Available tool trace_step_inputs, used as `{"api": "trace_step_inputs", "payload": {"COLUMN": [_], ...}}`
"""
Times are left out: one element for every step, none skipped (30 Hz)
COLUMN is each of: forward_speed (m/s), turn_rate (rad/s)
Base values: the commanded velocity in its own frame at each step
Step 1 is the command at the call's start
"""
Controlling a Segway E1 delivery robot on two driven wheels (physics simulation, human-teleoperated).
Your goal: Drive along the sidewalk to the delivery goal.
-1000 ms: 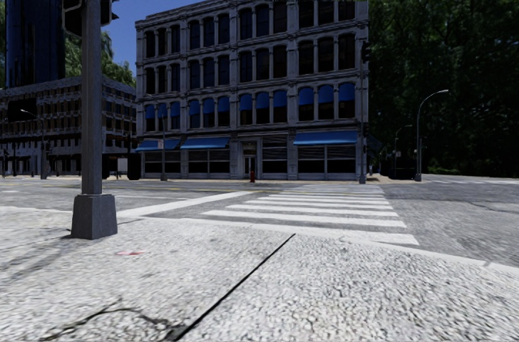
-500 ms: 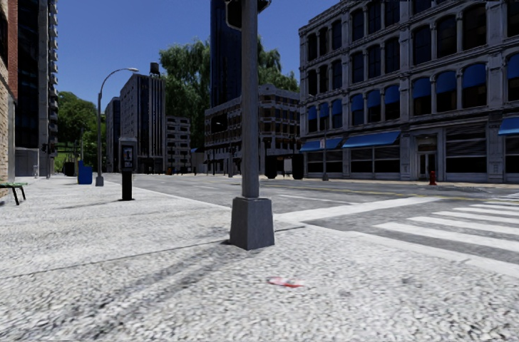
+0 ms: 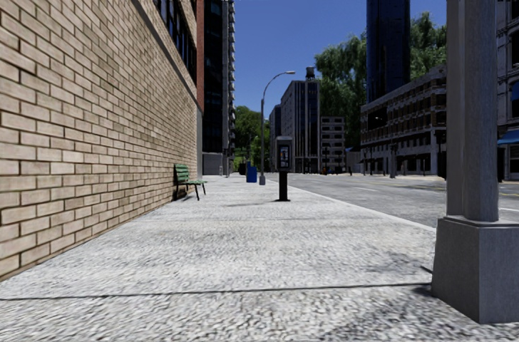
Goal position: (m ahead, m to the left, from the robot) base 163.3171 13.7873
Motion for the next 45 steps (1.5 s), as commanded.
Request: {"api": "trace_step_inputs", "payload": {"forward_speed": [2.0, 2.0, 2.0, 2.0, 2.0, 2.0, 2.0, 2.0, 2.0, 2.0, 2.0, 2.0, 2.0, 2.0, 2.0, 2.0, 2.0, 2.0, 2.0, 2.0, 2.0, 2.0, 2.0, 2.0, 2.0, 2.0, 2.0, 2.0, 2.0, 2.0, 2.0, 2.0, 2.0, 2.0, 2.0, 2.0, 2.0, 2.0, 2.0, 2.0, 2.0, 2.0, 2.0, 2.0, 2.0], "turn_rate": [0.0, 0.0, 0.0, 0.0, 0.0, 0.0, 0.0, 0.0, 0.0, 0.0, 0.0, 0.0, 0.0, 0.0, 0.0, 0.0, 0.0, 0.0, 0.0, 0.0, 0.0, 0.0, 0.0, 0.0, 0.0, 0.0, 0.0, 0.0, 0.0, 0.0, 0.0, 0.0, 0.0, 0.0, 0.0, 0.0, 0.0, 0.0, 0.0, 0.0, -0.22, -0.78, -0.96, -0.96, 0.0]}}
